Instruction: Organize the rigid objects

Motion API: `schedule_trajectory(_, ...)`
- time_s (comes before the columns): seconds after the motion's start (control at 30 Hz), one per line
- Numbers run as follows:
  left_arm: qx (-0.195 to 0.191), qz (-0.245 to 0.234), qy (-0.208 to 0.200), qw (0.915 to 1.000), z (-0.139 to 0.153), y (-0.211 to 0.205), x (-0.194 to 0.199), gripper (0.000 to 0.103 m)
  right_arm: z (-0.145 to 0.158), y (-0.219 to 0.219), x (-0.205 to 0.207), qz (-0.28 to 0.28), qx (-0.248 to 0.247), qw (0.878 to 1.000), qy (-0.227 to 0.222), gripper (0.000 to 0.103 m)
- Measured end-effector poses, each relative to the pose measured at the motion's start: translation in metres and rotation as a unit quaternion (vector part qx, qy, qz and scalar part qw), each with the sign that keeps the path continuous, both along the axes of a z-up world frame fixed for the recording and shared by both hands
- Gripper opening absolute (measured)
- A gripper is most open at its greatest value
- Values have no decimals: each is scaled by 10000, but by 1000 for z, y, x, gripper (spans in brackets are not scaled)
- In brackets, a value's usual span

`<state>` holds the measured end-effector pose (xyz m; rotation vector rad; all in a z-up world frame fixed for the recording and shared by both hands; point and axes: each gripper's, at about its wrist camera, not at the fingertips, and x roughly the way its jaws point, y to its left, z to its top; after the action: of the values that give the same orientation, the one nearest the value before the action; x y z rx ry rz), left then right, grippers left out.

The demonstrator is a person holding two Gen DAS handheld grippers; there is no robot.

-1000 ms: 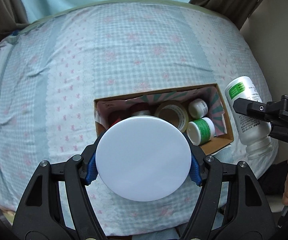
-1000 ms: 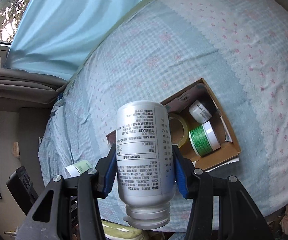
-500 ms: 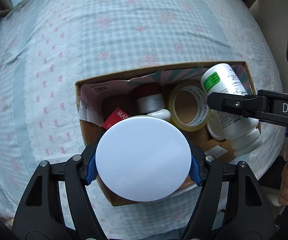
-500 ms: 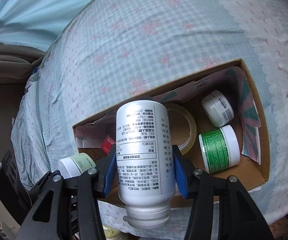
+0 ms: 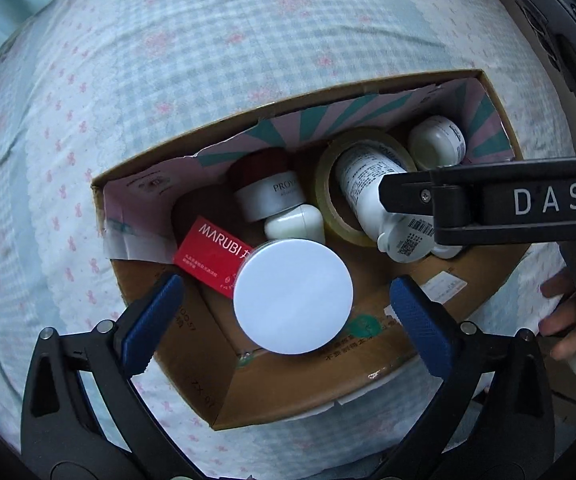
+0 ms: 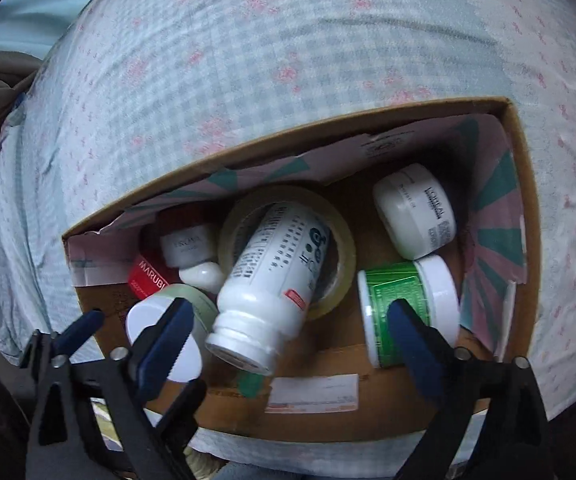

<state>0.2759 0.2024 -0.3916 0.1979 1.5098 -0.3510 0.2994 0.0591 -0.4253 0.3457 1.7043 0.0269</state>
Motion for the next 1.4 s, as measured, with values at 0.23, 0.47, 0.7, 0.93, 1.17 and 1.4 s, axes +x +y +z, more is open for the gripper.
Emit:
schedule_trajectory(0.23, -47, 84, -70, 9999, 10, 1, -2, 103, 3, -20, -13, -47, -40, 10000, 42, 100)
schedule_trajectory(0.47, -57, 116, -352, 9993, 35, 3, -17, 103, 24, -21, -23, -112, -8, 9998, -150, 100)
schedule_trajectory(0.7, -214, 176, -666, 9974, 67, 7, -36, 103, 58, -20, -38, -56, -9, 9989, -462, 100)
schedule_trajectory(0.93, -120, 219, -1059, 9941, 102, 4, -59, 103, 90, -18, -50, 48, -32, 9967, -815, 100)
schedule_trajectory(1.17, -106, 733, -1647, 9836, 171, 2, -88, 103, 148, -33, -67, 252, 59, 9920, -1236, 100)
schedule_trajectory(1.4, -387, 1351, -2763, 9507, 277, -13, -130, 103, 254, -58, -102, 673, -428, 9694, -2324, 100)
